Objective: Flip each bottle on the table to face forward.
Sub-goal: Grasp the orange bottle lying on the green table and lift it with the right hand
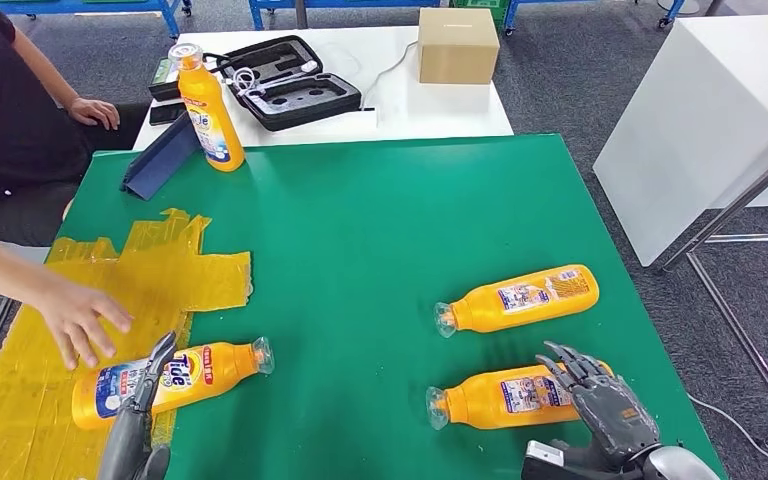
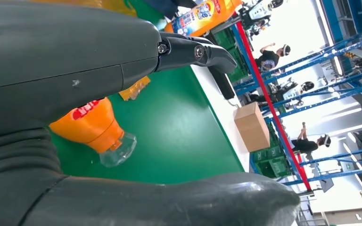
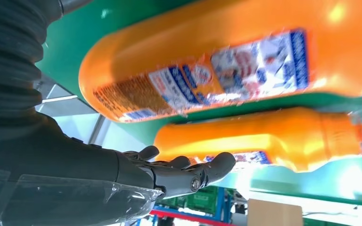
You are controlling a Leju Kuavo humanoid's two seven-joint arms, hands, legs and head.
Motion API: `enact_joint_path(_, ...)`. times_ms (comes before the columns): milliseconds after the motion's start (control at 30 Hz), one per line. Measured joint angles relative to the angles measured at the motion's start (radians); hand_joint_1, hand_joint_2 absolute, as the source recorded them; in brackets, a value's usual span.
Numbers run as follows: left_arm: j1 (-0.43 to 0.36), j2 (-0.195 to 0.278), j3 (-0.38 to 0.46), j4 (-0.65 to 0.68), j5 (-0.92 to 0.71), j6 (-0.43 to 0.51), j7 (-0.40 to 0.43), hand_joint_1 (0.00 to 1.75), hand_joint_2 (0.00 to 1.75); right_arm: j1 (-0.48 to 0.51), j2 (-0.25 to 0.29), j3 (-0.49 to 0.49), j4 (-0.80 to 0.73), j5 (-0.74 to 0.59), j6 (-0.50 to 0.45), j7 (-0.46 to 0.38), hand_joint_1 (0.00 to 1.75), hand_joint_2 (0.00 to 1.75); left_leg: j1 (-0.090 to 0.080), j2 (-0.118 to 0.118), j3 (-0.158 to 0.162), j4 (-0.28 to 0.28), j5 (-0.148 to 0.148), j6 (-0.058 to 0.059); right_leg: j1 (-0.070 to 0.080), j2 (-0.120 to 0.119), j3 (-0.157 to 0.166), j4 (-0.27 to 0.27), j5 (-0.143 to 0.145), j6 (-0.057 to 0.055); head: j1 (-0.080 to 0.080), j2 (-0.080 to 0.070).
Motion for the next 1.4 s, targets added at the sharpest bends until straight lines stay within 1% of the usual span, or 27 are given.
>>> enact_joint_path(233, 0.008, 0.0, 0.0, -0.003, 0.013, -0.019, 0.002, 0.0, 0.0, -0.014, 0.039, -0.073, 0.014, 0.029, 0.05, -0.046, 0.0, 1.75, 0.0, 0.0, -0.002, 0.0, 0.0, 0.0, 0.0, 0.0, 0.004, 0.0, 0.0, 0.0, 0.0, 0.0)
enact_joint_path(400, 0.01, -0.001, 0.002, -0.004, 0.019, -0.029, 0.0, 0.0, 0.0, -0.02, 0.053, -0.115, 0.014, 0.032, 0.072, -0.056, 0.0, 1.75, 0.0, 0.0, -0.002, 0.0, 0.0, 0.0, 0.0, 0.0, 0.004, 0.0, 0.0, 0.0, 0.0, 0.0)
enact_joint_path(533, 0.009, -0.004, 0.009, -0.004, 0.029, -0.047, -0.005, 0.0, 0.0, -0.017, 0.051, -0.129, 0.016, 0.029, 0.107, -0.044, 0.0, 1.75, 0.0, 0.0, -0.002, 0.0, 0.0, 0.0, 0.0, 0.0, 0.003, 0.0, 0.0, 0.0, 0.0, 0.0)
enact_joint_path(600, 0.008, -0.006, 0.015, -0.004, 0.037, -0.057, -0.008, 0.0, 0.0, -0.004, 0.032, -0.134, 0.017, 0.007, 0.142, -0.017, 0.0, 1.75, 0.0, 0.0, -0.002, 0.0, 0.0, 0.0, 0.0, 0.0, 0.002, 0.0, 0.0, 0.0, 0.0, 0.0)
enact_joint_path(633, 0.007, -0.006, 0.018, -0.004, 0.041, -0.061, -0.01, 0.0, 0.0, 0.007, 0.014, -0.136, 0.017, -0.01, 0.164, 0.001, 0.14, 1.75, 0.0, 0.0, -0.002, 0.0, 0.0, 0.0, -0.001, 0.0, 0.001, 0.0, 0.0, 0.0, 0.0, 0.0)
enact_joint_path(667, 0.006, -0.006, 0.02, -0.004, 0.046, -0.066, -0.012, 0.0, 0.0, 0.021, -0.008, -0.138, 0.017, -0.031, 0.187, 0.02, 0.48, 1.75, -0.001, -0.001, -0.002, 0.0, 0.0, 0.0, -0.001, 0.0, 0.001, 0.0, 0.0, 0.0, 0.0, 0.0)
enact_joint_path(733, 0.001, -0.006, 0.024, -0.002, 0.054, -0.072, -0.015, 0.0, 0.0, 0.05, -0.06, -0.14, 0.017, -0.076, 0.227, 0.052, 1.33, 1.75, -0.002, 0.0, -0.003, 0.0, 0.0, 0.0, -0.002, 0.0, 0.001, 0.0, 0.0, 0.0, 0.0, 0.0)
enact_joint_path(767, -0.004, -0.006, 0.024, 0.0, 0.058, -0.073, -0.016, 0.0, 0.0, 0.064, -0.089, -0.139, 0.018, -0.099, 0.243, 0.065, 1.63, 1.75, -0.002, 0.0, -0.003, 0.0, 0.0, 0.0, -0.003, 0.0, 0.001, 0.0, 0.0, 0.0, 0.0, 0.0)
enact_joint_path(800, -0.009, -0.006, 0.025, 0.002, 0.063, -0.073, -0.017, 0.0, 0.0, 0.074, -0.116, -0.137, 0.02, -0.117, 0.255, 0.074, 1.72, 1.75, -0.002, 0.0, -0.003, 0.0, 0.0, 0.0, -0.003, 0.0, 0.002, 0.0, 0.0, 0.0, 0.0, 0.0)
enact_joint_path(833, -0.016, -0.006, 0.025, 0.006, 0.067, -0.071, -0.017, 0.0, 0.0, 0.08, -0.14, -0.131, 0.024, -0.13, 0.263, 0.082, 1.75, 1.75, -0.002, 0.0, -0.003, 0.0, 0.0, 0.0, -0.003, 0.0, 0.002, 0.0, 0.0, 0.0, 0.0, 0.0)
enact_joint_path(900, -0.028, -0.003, 0.021, 0.015, 0.077, -0.064, -0.016, 0.0, 0.0, 0.071, -0.171, -0.104, 0.045, -0.142, 0.271, 0.093, 1.72, 1.75, -0.002, 0.001, -0.002, 0.0, 0.0, 0.0, -0.003, 0.0, 0.001, 0.0, 0.0, 0.0, 0.0, 0.0)
enact_joint_path(1000, -0.044, 0.005, 0.01, 0.028, 0.091, -0.054, -0.013, 0.0, 0.0, 0.02, -0.194, -0.041, 0.096, -0.144, 0.273, 0.099, 1.69, 1.75, -0.002, 0.005, 0.003, 0.0, -0.002, 0.002, -0.002, 0.004, -0.001, 0.0, 0.0, 0.0, 0.0, 0.0)
enact_joint_path(1100, -0.054, 0.012, -0.001, 0.038, 0.099, -0.05, -0.008, 0.0, 0.0, -0.042, -0.2, 0.019, 0.147, -0.141, 0.273, 0.098, 1.68, 1.75, -0.002, 0.01, 0.009, 0.0, -0.005, 0.003, -0.001, 0.011, 0.001, 0.0, 0.0, 0.0, 0.0, 0.0)
enact_joint_path(1200, -0.059, 0.018, -0.01, 0.045, 0.107, -0.048, -0.007, 0.0, 0.0, -0.091, -0.199, 0.06, 0.186, -0.14, 0.264, 0.092, 1.73, 1.75, -0.001, 0.015, 0.013, 0.0, -0.006, 0.003, 0.0, 0.016, 0.003, 0.0, 0.0, 0.0, 0.0, 0.0)
enact_joint_path(1400, -0.059, 0.028, -0.02, 0.047, 0.117, -0.044, -0.001, 0.0, 0.0, -0.172, -0.18, 0.124, 0.252, -0.124, 0.242, 0.078, 1.75, 1.75, 0.001, 0.025, 0.019, -0.001, -0.009, 0.002, 0.001, 0.027, 0.007, -0.001, 0.001, 0.0, 0.0, 0.0)
